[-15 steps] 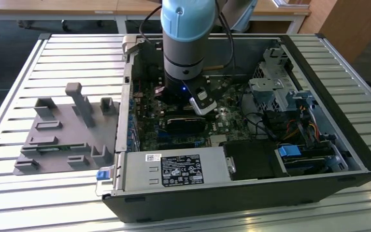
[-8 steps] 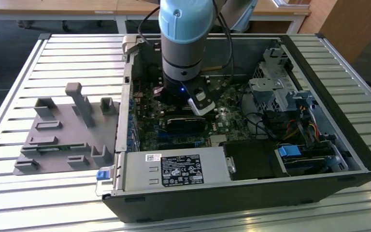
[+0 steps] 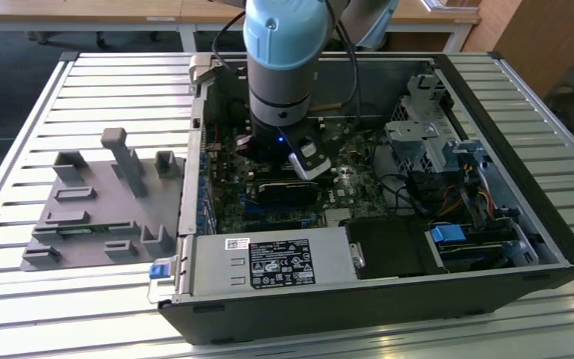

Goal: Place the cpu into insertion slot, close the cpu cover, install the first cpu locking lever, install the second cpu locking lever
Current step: 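Install the second cpu locking lever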

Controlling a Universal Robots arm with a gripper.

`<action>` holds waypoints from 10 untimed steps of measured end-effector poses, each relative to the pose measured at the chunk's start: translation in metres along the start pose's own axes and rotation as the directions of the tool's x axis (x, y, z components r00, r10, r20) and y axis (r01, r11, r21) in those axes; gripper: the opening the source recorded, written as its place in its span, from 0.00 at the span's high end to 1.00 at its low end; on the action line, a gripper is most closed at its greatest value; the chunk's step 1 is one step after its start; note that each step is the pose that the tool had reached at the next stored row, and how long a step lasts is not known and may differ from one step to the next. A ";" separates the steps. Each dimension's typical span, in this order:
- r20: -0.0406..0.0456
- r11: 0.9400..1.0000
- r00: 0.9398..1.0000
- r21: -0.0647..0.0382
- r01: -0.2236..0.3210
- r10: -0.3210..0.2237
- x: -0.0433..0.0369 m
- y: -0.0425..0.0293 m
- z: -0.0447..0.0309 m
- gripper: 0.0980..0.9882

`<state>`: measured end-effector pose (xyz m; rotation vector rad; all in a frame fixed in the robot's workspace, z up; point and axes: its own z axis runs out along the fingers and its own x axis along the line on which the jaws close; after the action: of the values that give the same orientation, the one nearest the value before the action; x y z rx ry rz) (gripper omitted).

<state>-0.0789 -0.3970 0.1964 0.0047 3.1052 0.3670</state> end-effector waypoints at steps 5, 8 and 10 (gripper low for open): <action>0.000 1.000 1.000 -0.001 0.000 0.000 0.0013 0.0018 0.0014 0.98; 0.000 1.000 1.000 -0.001 0.000 0.000 0.0015 0.0035 0.0024 0.98; 0.000 1.000 1.000 -0.001 0.000 0.000 0.0017 0.0047 0.0032 0.98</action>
<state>-0.0806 -0.3917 0.1944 0.0047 3.1049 0.3692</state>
